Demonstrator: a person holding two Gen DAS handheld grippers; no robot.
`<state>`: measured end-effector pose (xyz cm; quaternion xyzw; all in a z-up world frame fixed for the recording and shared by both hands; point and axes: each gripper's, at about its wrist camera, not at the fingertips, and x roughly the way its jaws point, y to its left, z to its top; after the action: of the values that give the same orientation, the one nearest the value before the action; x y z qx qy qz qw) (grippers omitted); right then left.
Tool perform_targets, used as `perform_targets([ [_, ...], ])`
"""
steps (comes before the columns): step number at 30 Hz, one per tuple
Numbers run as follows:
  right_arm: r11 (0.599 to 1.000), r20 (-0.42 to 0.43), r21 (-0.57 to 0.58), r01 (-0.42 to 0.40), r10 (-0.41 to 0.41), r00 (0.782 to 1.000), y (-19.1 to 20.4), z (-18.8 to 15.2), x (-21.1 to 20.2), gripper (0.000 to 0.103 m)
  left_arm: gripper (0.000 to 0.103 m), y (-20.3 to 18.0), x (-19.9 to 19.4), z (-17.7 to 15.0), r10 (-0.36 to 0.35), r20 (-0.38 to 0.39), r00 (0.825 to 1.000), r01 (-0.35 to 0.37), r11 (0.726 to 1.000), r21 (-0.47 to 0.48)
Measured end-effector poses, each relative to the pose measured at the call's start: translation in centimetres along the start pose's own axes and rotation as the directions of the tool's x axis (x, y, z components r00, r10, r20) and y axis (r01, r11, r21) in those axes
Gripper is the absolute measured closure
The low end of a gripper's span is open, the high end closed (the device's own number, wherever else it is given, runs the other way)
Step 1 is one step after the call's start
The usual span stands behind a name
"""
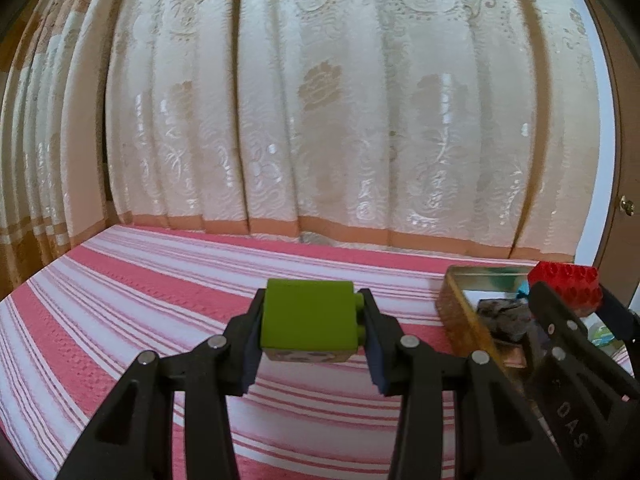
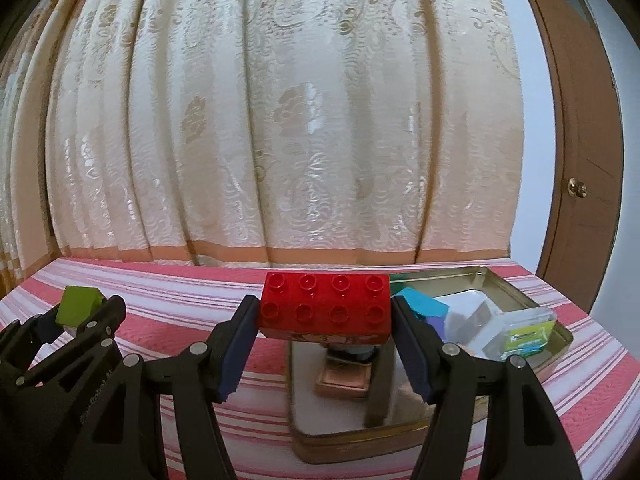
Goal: Organize rigid objects
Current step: 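Lift and carry the green cube and red brick over the gold tray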
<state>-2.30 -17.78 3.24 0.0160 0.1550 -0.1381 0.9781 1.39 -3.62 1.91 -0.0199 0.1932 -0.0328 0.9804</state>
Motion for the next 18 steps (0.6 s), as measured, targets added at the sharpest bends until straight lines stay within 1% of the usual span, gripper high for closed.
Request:
perform_targets([
  [7,0.999,0.015,0.024,0.035,-0.035,0.999,-3.3,0.3,-0.1,0.035,0.06,-3.2,-0.4,0.1,-0.036,0.014,0.999,0.036,0.999,0.041],
  [18,0.994,0.017,0.049,0.099,-0.1,0.995,-7.9,0.6,0.4,0.035,0.06,-7.1,-0.5,0.3,-0.087,0.027,0.996,0.085,0.994,0.066],
])
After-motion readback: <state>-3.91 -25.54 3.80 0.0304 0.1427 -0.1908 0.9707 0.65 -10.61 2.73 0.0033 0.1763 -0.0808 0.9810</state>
